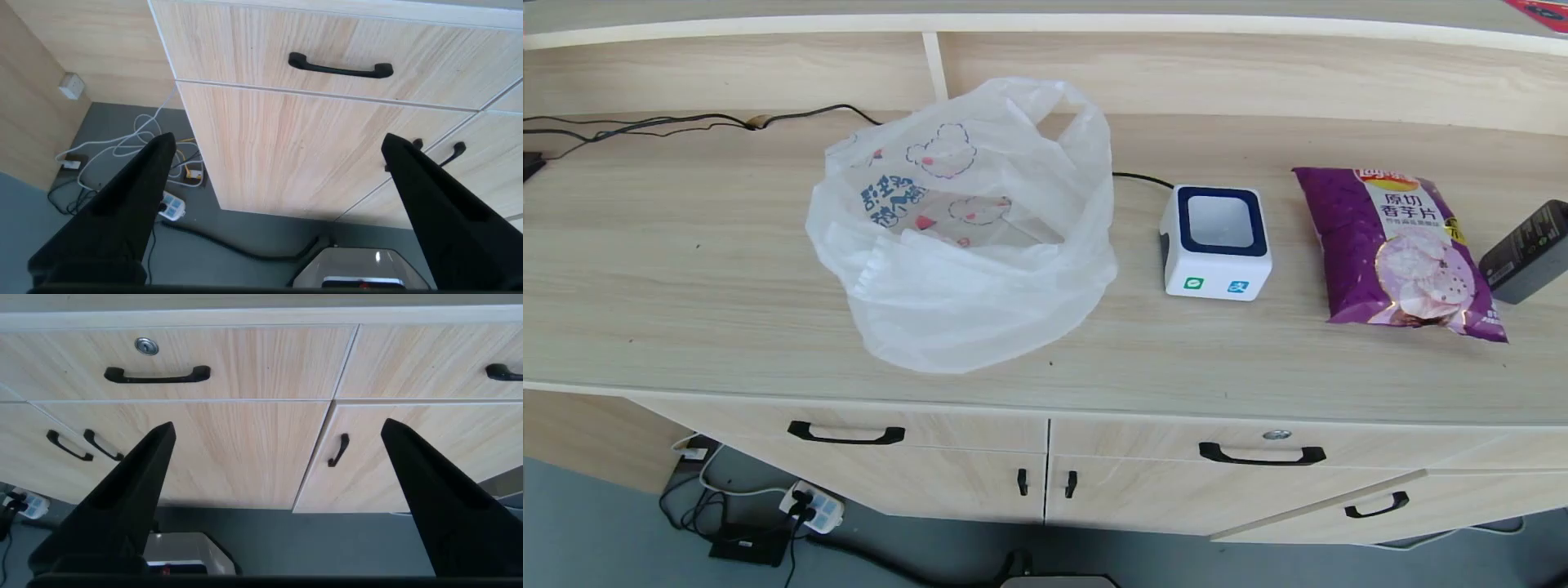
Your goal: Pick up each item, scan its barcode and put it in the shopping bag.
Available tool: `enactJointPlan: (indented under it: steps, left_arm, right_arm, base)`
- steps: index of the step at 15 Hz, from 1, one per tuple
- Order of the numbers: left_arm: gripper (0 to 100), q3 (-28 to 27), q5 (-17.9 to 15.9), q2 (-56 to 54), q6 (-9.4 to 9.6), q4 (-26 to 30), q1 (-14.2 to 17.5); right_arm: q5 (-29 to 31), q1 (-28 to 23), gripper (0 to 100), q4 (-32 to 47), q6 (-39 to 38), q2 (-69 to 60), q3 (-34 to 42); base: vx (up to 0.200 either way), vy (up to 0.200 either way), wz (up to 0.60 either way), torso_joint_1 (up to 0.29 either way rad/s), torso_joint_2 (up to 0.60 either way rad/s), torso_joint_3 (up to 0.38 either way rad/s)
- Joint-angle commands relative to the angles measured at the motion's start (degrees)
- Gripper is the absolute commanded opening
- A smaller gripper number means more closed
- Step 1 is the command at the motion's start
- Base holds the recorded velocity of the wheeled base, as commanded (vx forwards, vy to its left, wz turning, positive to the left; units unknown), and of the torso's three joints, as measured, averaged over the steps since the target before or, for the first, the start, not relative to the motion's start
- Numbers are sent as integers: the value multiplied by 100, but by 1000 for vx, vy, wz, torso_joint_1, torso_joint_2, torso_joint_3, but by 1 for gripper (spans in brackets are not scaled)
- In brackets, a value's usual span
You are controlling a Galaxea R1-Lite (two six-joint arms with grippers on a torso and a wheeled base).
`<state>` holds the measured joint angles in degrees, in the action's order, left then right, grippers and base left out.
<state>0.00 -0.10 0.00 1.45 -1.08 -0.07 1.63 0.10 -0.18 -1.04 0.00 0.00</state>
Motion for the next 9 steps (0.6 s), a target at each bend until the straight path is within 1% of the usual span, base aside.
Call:
enactJointPlan:
  steps: [1,5,7,9]
  left_arm:
    - [100,0,1,9,4,-6,-1]
    - [100,0,1,9,4,-6,-1]
    - [100,0,1,9,4,-6,-1]
    - [100,0,1,9,4,-6,-1]
  right_arm:
    - [-5,-1,100,1,-2,9,0]
    - [4,-1,100,1,25,9,0]
    - [-49,8,100,-87,271,18,-132]
    - [-128,34,100,53,244,773,-1160]
  base:
    - [0,0,0,0,0,0]
    - [0,0,0,0,0,0]
    - [0,0,0,0,0,0]
    - [0,0,0,0,0,0]
